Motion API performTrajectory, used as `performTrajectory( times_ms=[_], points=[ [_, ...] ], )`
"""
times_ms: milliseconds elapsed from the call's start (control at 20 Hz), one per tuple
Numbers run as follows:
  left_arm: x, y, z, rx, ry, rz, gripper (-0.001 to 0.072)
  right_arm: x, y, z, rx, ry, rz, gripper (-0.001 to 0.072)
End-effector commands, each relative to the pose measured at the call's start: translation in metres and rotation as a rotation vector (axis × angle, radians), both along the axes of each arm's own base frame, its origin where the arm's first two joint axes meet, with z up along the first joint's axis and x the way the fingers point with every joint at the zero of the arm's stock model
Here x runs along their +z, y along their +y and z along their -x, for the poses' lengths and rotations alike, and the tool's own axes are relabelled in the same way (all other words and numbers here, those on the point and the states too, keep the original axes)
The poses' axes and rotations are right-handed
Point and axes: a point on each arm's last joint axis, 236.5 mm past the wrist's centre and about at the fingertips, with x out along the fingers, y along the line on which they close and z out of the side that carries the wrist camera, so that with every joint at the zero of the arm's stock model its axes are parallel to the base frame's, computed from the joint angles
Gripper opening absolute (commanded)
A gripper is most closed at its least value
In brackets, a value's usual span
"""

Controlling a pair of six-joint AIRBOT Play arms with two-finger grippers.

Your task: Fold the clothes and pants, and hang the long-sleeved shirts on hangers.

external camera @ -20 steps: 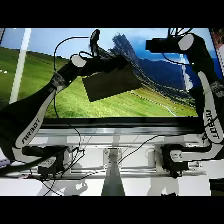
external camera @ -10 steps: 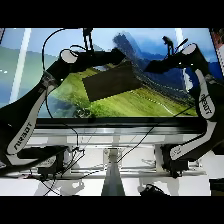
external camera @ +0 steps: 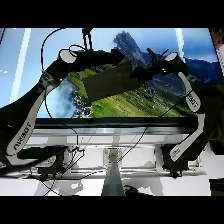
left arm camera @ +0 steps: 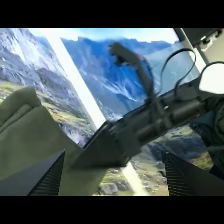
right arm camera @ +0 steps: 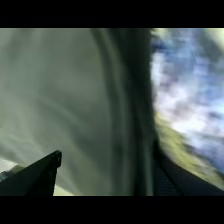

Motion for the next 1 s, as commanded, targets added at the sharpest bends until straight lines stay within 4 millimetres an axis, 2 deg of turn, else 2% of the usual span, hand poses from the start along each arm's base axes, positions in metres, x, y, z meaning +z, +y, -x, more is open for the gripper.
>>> performTrajectory(
  times_ms=[0,50,200,300,400,450,500,550,600,750,850,950],
  points=[
    [-0.006,0.004,0.000,-0.015,-0.023,-0.050,0.0696,-0.011,0.033,0.015,0.063,0.012,0.015,0.0618],
    [-0.012,0.007,0.001,-0.028,-0.038,-0.090,0.0697,-0.011,0.042,0.016,0.076,-0.006,0.020,0.0525],
    [-0.029,0.018,0.012,-0.100,-0.048,-0.205,0.0696,-0.011,0.056,0.013,0.083,-0.043,0.032,0.0031],
    [-0.034,0.032,0.023,-0.153,-0.037,-0.268,0.0696,-0.001,0.052,0.006,0.090,-0.073,0.040,0.0011],
    [-0.030,0.058,0.029,-0.179,-0.047,-0.344,0.0694,0.022,0.032,-0.008,0.089,-0.145,0.082,0.0011],
    [-0.024,0.074,0.029,-0.177,-0.060,-0.383,0.0663,0.038,0.018,-0.017,0.078,-0.190,0.111,0.0011],
    [-0.016,0.093,0.028,-0.164,-0.082,-0.425,0.0557,0.059,-0.001,-0.026,0.056,-0.242,0.148,0.0011],
    [-0.006,0.114,0.026,-0.139,-0.109,-0.467,0.0429,0.080,-0.021,-0.034,0.025,-0.290,0.186,0.0011],
    [0.006,0.133,0.023,-0.107,-0.139,-0.501,0.0342,0.104,-0.046,-0.040,-0.011,-0.344,0.225,0.0011],
    [0.053,0.186,0.022,0.013,-0.235,-0.553,0.0191,0.172,-0.126,-0.038,-0.176,-0.417,0.327,0.0011],
    [0.087,0.215,0.028,0.098,-0.296,-0.559,0.0154,0.220,-0.183,-0.026,-0.322,-0.466,0.388,0.0011],
    [0.116,0.237,0.036,0.166,-0.348,-0.558,0.0154,0.264,-0.239,-0.008,-0.500,-0.507,0.450,0.0011]
  ],
)
